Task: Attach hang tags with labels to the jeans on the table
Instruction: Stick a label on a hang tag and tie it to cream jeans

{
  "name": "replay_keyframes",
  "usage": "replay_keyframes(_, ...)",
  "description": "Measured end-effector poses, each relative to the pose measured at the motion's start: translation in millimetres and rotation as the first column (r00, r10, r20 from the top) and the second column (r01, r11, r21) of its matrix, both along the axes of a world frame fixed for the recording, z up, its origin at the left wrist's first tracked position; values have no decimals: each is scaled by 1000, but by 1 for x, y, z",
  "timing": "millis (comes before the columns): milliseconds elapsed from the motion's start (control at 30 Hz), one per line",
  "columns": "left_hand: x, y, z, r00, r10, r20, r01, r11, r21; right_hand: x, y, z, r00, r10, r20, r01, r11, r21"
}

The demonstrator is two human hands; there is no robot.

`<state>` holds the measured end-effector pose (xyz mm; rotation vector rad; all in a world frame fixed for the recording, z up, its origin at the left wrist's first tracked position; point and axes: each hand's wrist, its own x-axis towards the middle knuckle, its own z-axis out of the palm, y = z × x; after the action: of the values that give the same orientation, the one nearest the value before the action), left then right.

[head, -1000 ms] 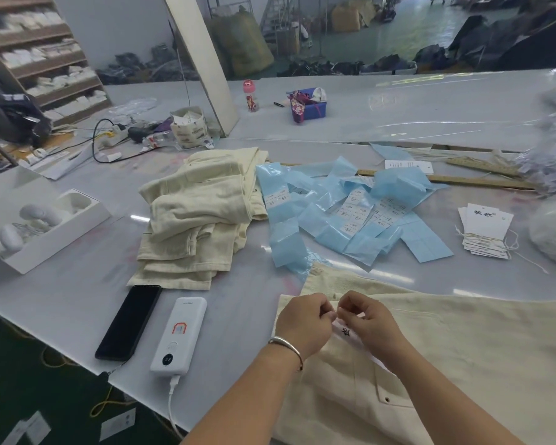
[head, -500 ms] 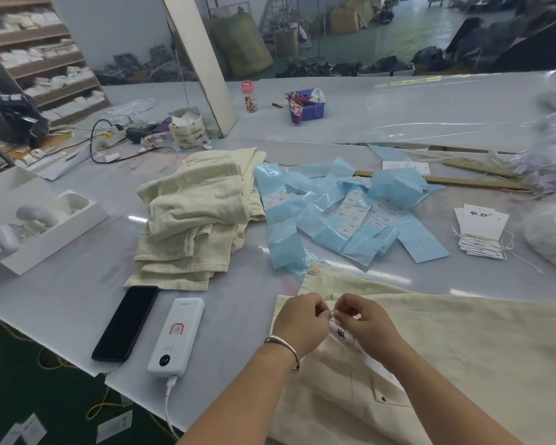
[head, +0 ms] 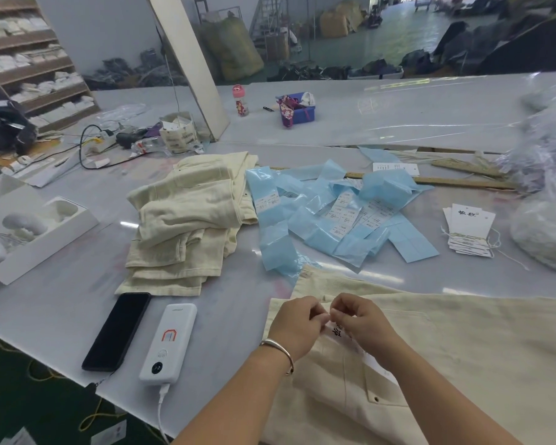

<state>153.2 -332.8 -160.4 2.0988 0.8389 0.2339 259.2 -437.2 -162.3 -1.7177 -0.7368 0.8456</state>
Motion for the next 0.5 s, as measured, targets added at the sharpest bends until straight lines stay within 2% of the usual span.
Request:
replay_keyframes(67,-1,2,0,997,13,73,-2,988,-155,0,1,-1,1000,-12,-15,12,1000,2)
replay_keyframes(167,-1,6,0,990,19,138,17,966,-257,0,2,-1,999,-31,-36,32,999,23)
replay_keyframes(500,2,10,-6,984,-6,175,60,950,-306,2,-1,-4,987,-17,-161,31,996,85)
